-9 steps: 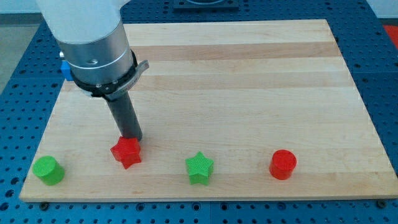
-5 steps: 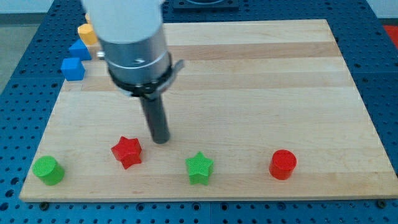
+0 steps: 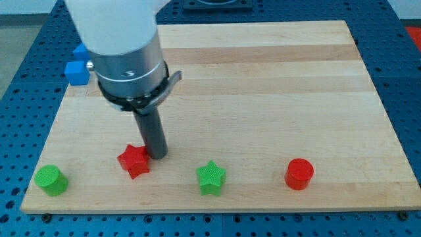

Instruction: Place red star to the right of green circle

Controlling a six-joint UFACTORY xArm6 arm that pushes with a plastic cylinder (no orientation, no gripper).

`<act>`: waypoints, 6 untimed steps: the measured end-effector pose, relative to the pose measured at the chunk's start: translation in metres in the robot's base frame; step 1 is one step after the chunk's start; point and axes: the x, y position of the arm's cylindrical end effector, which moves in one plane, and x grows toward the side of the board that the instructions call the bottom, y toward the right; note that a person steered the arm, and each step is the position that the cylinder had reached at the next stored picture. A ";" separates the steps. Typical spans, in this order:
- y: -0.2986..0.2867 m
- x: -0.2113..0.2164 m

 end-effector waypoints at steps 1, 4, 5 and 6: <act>-0.018 0.000; -0.019 -0.028; -0.033 -0.028; -0.043 -0.020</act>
